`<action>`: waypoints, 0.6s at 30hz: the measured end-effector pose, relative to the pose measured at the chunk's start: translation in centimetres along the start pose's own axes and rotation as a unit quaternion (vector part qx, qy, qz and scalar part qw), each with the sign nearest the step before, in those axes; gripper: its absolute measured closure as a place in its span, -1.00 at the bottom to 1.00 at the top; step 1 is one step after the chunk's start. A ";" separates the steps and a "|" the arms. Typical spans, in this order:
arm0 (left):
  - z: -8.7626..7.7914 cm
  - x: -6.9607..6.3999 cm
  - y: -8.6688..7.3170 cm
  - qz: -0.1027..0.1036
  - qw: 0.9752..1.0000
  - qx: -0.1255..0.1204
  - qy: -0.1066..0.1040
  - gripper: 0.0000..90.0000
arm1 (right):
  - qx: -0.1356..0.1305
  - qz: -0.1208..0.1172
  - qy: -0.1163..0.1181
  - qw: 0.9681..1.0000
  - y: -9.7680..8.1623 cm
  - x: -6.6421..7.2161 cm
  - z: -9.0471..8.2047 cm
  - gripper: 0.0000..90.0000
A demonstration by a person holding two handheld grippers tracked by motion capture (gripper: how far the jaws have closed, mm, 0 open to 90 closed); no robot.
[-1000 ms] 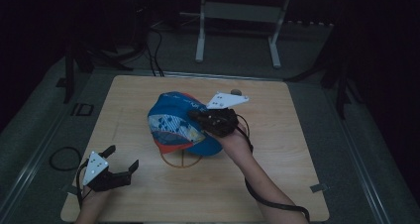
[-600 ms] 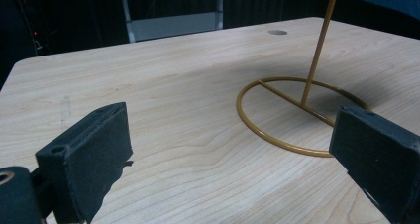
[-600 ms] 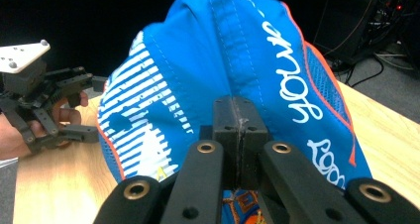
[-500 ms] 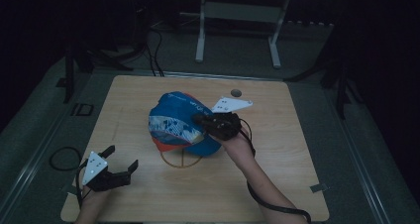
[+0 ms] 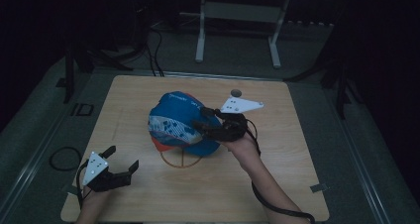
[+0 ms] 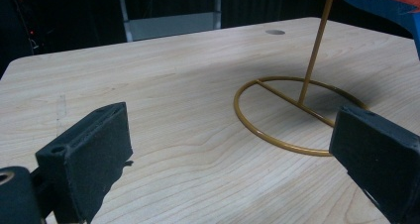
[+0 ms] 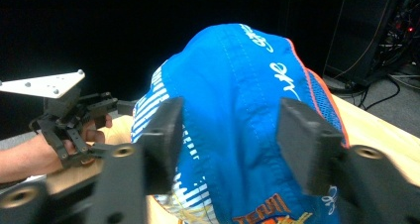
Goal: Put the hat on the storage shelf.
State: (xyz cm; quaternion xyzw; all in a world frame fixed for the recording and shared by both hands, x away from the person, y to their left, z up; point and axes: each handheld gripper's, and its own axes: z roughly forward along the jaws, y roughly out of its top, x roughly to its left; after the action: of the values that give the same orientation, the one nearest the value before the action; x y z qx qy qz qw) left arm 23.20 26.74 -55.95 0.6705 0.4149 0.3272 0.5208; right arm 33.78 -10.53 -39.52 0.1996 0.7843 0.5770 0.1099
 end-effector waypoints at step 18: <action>0.1 0.0 -0.1 -0.003 1.000 -0.001 -0.007 -0.93 | -0.004 -0.027 0.007 1.000 -2.7 -1.0 -2.6 -0.70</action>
State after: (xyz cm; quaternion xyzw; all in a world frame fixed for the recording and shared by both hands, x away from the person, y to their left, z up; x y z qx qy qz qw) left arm 23.26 26.66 -56.08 0.6709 0.4127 0.3213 0.5256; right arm 33.14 -13.93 -41.34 0.1743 0.7879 0.5781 0.1208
